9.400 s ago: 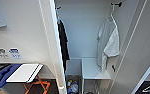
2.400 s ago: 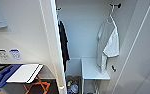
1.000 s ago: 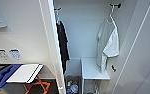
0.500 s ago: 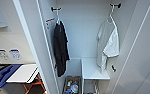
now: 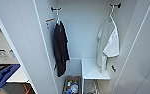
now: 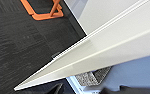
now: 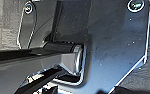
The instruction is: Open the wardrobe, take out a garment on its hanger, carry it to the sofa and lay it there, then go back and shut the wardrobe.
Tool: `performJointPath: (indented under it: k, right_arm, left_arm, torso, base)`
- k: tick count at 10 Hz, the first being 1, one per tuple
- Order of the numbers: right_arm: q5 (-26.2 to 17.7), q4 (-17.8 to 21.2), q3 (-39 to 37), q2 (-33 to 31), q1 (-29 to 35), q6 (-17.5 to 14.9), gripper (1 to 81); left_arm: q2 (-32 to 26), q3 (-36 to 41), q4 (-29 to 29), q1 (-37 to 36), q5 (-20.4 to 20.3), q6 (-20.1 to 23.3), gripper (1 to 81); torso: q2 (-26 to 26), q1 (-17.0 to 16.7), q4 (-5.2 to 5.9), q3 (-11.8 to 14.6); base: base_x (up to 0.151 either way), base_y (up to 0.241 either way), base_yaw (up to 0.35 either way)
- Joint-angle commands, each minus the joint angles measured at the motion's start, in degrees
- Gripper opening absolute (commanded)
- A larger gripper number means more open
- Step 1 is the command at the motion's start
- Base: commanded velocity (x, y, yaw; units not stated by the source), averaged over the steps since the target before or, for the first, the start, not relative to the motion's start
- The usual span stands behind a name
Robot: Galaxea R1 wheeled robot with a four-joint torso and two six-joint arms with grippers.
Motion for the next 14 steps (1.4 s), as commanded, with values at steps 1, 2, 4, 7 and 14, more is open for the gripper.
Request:
performJointPath:
  k: [1, 2, 4, 7, 14]
  right_arm:
    - [-3.48, 0.32, 1.04, 0.51, 2.03, -0.39, 81.1]
    - [-3.48, 0.32, 1.04, 0.51, 2.03, -0.39, 81.1]
    - [-3.48, 0.32, 1.04, 0.51, 2.03, -0.39, 81.1]
    - [-3.48, 0.49, 1.22, 0.51, 2.11, -0.3, 81.1]
    - [-3.74, 0.32, 1.13, 0.77, 2.11, -0.22, 81.1]
  left_arm:
    - [-1.84, -0.98, -1.08, -4.84, 0.07, -0.15, 81.1]
    - [-2.01, -0.98, -1.34, -4.67, 0.16, -0.15, 81.1]
    - [-2.71, -0.98, -2.92, -3.8, 0.68, -0.15, 81.1]
    - [-0.61, -0.89, -1.34, 2.0, 0.95, 1.43, 81.1]
    - [1.24, 0.08, 39.58, 16.16, 5.25, 15.58, 81.1]
  torso:
    - [0.0, 0.0, 0.0, 0.0]
    - [0.0, 0.0, 0.0, 0.0]
    - [0.0, 0.0, 0.0, 0.0]
    - [0.0, 0.0, 0.0, 0.0]
    - [-0.02, 0.0, 0.0, 0.02]
  base:
    - [0.0, 0.0, 0.0]
    - [0.0, 0.0, 0.0]
    - [0.0, 0.0, 0.0]
    - [0.0, 0.0, 0.0]
    - [0.0, 0.0, 0.0]
